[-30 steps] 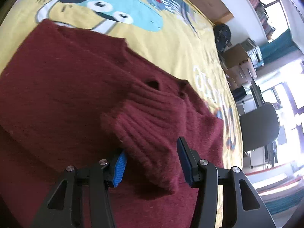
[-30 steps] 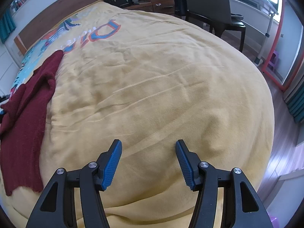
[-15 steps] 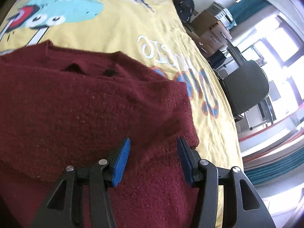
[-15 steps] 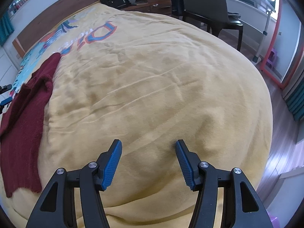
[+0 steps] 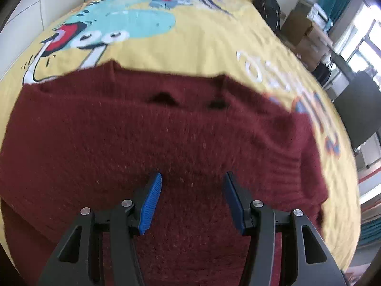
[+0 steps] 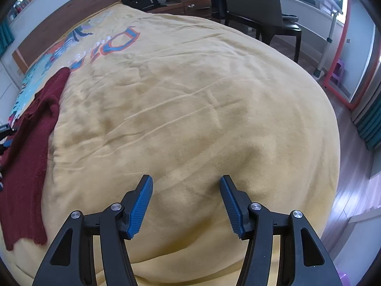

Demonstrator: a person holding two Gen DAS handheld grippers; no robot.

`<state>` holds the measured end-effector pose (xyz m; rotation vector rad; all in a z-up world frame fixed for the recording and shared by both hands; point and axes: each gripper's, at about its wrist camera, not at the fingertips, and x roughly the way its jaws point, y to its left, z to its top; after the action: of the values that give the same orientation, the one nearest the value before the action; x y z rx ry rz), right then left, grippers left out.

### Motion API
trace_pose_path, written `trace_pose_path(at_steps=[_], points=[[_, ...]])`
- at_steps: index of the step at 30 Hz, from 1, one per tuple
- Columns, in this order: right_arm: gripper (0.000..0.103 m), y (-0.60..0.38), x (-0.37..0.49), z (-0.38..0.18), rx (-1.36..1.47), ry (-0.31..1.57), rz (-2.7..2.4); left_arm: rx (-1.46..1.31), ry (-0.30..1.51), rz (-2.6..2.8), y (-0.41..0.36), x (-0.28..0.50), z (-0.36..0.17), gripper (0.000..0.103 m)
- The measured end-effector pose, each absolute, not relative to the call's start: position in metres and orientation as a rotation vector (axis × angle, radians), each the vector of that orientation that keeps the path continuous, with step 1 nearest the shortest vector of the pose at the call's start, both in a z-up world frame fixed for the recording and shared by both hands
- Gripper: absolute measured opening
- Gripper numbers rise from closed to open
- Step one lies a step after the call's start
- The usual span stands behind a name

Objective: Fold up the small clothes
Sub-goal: 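Raise and withdraw the left tool from the sweater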

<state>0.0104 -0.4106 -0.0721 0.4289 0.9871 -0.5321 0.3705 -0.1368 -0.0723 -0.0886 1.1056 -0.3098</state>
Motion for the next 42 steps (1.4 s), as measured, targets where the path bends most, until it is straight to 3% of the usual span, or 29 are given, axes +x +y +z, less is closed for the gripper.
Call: trace_pose_path(at_steps=[5, 11, 19, 34, 42], points=[[0.060, -0.410, 0.010, -0.070, 0.430, 0.980, -0.532, -0.005, 1.087, -0.357, -0.157, 0.352, -0.074, 0.077], [0.060, -0.409, 0.005, -0.063, 0.430, 0.963, -0.535, 0.048, 1.027, -0.351, -0.161, 0.338, -0.063, 0.077], [0.060, -0.404, -0.002, -0.052, 0.433, 0.942, -0.532, 0.100, 1.096, -0.235, -0.132, 0.336, -0.084, 0.077], [0.061, -0.382, -0.016, -0.014, 0.414, 0.865, -0.488, 0.078, 1.006, -0.261, -0.100, 0.274, -0.030, 0.077], [0.066, -0.362, -0.025, 0.005, 0.390, 0.830, -0.440, 0.036, 0.990, -0.225, -0.055, 0.233, -0.009, 0.077]])
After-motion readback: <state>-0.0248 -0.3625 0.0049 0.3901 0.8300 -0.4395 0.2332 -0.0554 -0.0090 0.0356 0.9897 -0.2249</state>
